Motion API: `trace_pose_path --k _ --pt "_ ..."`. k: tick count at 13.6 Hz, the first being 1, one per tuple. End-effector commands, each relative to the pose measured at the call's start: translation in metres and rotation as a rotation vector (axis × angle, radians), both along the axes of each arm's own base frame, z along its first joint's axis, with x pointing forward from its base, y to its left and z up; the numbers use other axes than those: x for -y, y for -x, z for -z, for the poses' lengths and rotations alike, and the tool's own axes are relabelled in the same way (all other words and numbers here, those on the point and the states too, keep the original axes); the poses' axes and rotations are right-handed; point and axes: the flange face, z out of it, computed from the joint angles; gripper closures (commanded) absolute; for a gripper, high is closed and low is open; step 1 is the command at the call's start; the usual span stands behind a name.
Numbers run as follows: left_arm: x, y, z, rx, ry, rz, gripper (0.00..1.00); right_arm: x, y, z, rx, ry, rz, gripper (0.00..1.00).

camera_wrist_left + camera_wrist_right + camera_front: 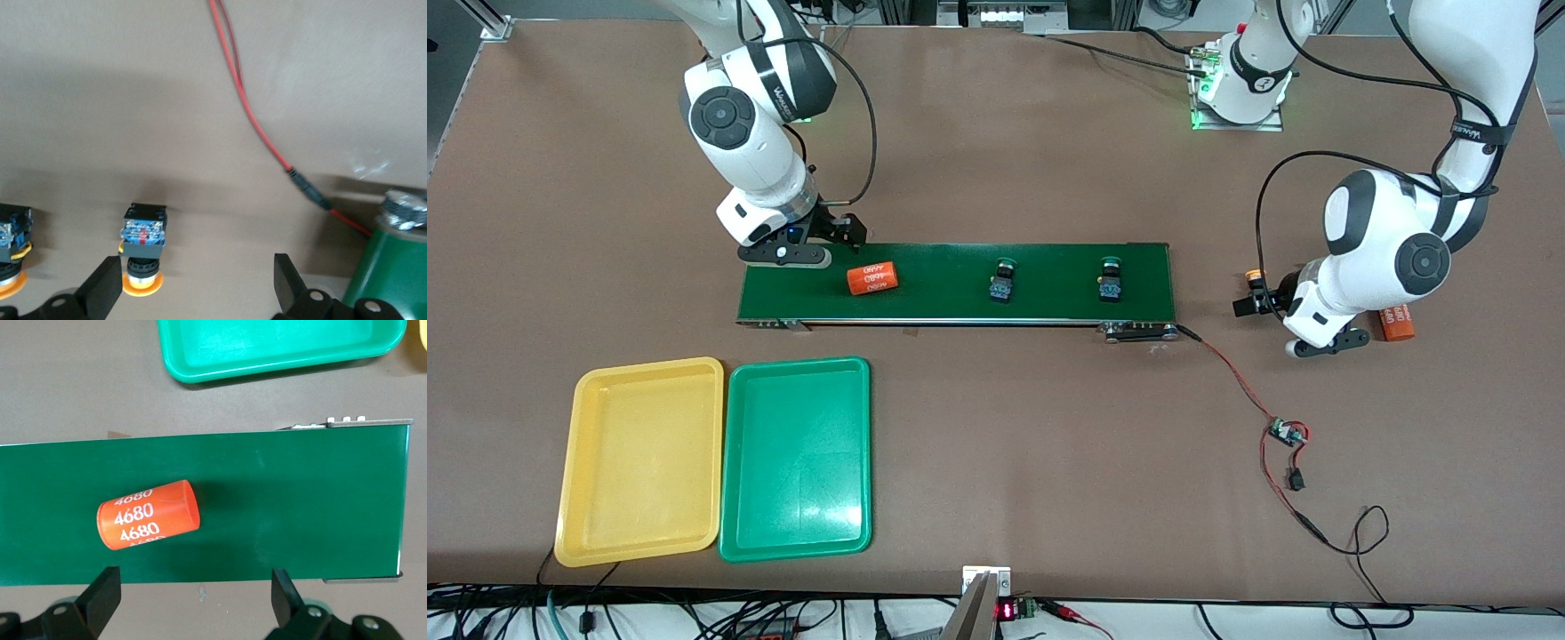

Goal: Sort buttons by color to trays
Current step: 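Grasp an orange-ringed button with the left gripper while the right gripper lowers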

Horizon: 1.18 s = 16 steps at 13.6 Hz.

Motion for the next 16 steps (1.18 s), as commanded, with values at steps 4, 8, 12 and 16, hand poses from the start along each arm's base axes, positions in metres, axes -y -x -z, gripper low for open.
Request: trace_pose_path --k 4,8,12,16 --pt "-0.003 0.019 0.035 0.007 -0.077 0.139 0.0 -0.005 -0.002 0.002 -0.002 -0.007 0.015 0.0" --pt "-0.005 0.023 0.05 -0.016 -0.068 0.138 0.0 -0.043 -0.02 0.018 -0.01 -0.014 -0.02 0.0" --pt "-0.007 0.029 0.063 -0.034 -0.1 0.197 0.0 -0.081 -0.027 0.031 -0.018 -0.016 0.036 0.0" --pt "-0.015 0.033 0.075 -0.057 -0.09 0.181 0.0 -0.085 -0.029 0.04 -0.024 -0.013 0.023 0.0"
